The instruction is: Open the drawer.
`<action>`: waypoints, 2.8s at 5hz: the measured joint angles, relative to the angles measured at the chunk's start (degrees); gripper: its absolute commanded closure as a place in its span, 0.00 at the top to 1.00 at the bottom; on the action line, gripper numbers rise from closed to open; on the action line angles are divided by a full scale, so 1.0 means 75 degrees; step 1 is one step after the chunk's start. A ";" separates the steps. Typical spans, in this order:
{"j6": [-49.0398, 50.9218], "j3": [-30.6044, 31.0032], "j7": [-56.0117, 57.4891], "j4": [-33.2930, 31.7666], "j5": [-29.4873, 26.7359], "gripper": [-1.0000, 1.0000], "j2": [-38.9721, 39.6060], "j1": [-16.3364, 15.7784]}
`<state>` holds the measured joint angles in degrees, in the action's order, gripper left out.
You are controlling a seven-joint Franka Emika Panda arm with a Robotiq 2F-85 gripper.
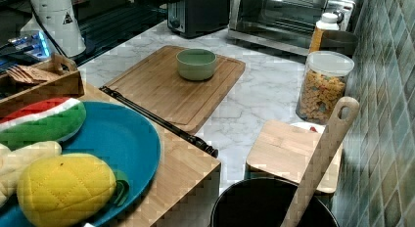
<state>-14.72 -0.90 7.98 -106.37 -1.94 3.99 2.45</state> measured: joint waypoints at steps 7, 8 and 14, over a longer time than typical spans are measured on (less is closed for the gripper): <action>-0.1932 -0.0203 0.2580 -0.0097 0.1422 1.00 0.1157 0.0283; -0.1891 -0.0334 0.2582 -0.0194 0.1711 1.00 0.1325 0.0317; -0.2320 -0.1042 0.4259 -0.0366 0.1544 1.00 0.1607 0.1457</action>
<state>-32.12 -8.71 39.92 -109.11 9.64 16.04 13.37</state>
